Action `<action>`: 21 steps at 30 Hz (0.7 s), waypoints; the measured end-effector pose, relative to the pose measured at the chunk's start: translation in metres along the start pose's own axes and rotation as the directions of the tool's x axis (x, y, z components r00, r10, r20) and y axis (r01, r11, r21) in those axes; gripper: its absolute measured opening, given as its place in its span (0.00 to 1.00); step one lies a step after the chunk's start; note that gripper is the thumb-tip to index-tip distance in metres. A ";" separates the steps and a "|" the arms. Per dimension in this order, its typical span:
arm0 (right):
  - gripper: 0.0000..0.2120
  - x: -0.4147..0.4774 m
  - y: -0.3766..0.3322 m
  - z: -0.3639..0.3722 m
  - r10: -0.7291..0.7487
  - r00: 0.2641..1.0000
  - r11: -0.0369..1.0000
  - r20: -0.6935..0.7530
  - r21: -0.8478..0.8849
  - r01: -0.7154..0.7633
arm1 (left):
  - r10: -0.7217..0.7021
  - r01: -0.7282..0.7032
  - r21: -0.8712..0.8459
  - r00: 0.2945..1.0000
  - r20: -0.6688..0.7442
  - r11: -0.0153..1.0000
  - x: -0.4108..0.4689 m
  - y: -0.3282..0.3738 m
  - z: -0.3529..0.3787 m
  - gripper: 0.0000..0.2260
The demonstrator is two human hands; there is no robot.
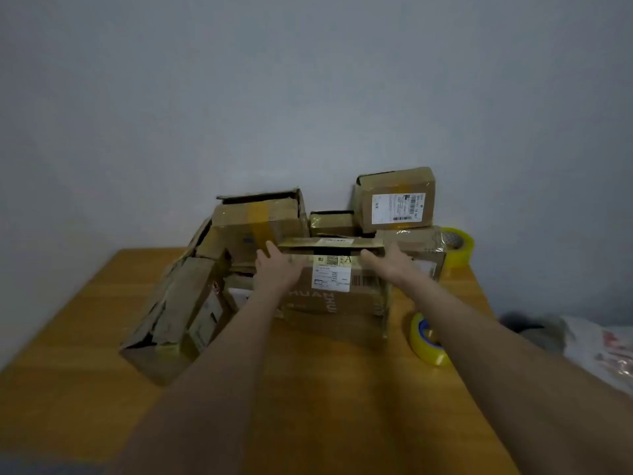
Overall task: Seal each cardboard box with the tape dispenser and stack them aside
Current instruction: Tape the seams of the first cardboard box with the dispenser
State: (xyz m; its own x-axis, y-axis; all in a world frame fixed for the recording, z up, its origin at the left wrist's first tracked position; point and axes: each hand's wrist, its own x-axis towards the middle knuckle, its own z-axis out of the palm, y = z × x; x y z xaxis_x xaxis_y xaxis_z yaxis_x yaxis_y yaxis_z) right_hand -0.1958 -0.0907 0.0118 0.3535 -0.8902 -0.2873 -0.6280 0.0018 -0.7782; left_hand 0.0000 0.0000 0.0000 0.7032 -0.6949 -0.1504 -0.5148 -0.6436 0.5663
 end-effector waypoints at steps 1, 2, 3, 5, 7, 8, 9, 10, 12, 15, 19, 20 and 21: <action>0.35 0.003 0.000 0.001 0.003 1.000 0.999 -0.011 0.052 -0.002 | -0.013 0.013 -0.025 1.000 -0.004 1.000 0.001 -0.001 0.002 0.40; 0.34 0.006 0.001 0.001 0.011 1.000 0.996 -0.014 0.090 -0.010 | -0.027 0.026 -0.055 1.000 -0.011 0.998 0.003 0.000 0.002 0.40; 0.33 0.010 0.001 0.002 0.026 1.000 0.992 -0.006 0.125 -0.026 | -0.051 0.050 -0.089 0.999 -0.010 0.995 0.006 -0.001 0.004 0.40; 0.33 0.016 0.001 0.005 0.050 0.999 0.983 0.005 0.179 -0.050 | -0.086 0.087 -0.173 0.996 0.011 0.981 0.010 0.001 0.005 0.40; 0.31 0.019 0.002 0.007 0.070 0.998 0.981 -0.006 0.182 -0.067 | -0.108 0.115 -0.240 0.993 0.041 0.964 0.011 0.005 0.006 0.39; 0.31 0.020 0.001 0.008 0.082 0.997 0.980 -0.016 0.185 -0.077 | -0.109 0.115 -0.277 0.993 0.039 0.954 0.011 0.007 0.006 0.37; 0.32 0.021 0.002 0.008 0.094 0.995 0.976 -0.026 0.202 -0.086 | -0.101 0.101 -0.309 0.995 0.017 0.946 0.011 0.009 0.005 0.35; 0.32 0.023 0.002 0.007 0.107 0.993 0.971 -0.041 0.217 -0.096 | -0.084 0.072 -0.324 0.996 -0.024 0.943 0.010 0.011 0.005 0.34; 0.31 0.024 0.002 0.006 0.120 0.990 0.965 -0.072 0.244 -0.100 | -0.039 -0.004 -0.310 0.991 -0.131 0.951 0.006 0.018 0.001 0.31; 0.28 0.021 0.000 0.002 0.152 0.982 0.939 -0.114 0.326 -0.107 | 0.024 -0.090 -0.296 0.975 -0.219 0.951 0.003 0.025 -0.007 0.31; 0.30 0.011 -0.003 -0.004 0.194 0.959 0.920 -0.207 0.378 -0.105 | -0.039 -0.057 -0.365 0.967 -0.252 0.929 -0.005 0.018 -0.022 0.34; 0.29 0.007 -0.003 -0.004 0.192 0.956 0.921 -0.221 0.377 -0.097 | -0.082 -0.015 -0.400 0.971 -0.226 0.917 -0.007 0.013 -0.026 0.34; 0.29 0.002 -0.004 -0.003 0.187 0.955 0.927 -0.231 0.365 -0.093 | -0.112 0.022 -0.425 0.976 -0.188 0.905 -0.010 0.006 -0.030 0.34</action>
State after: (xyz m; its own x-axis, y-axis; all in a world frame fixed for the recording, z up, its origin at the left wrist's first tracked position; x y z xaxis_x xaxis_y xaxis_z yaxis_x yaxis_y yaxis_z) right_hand -0.1944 -0.0942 0.0164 0.0599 -0.9550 -0.2903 -0.3617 0.2503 -0.8981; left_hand 0.0042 0.0124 0.0293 0.8359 -0.5459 -0.0579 -0.2424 -0.4616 0.8533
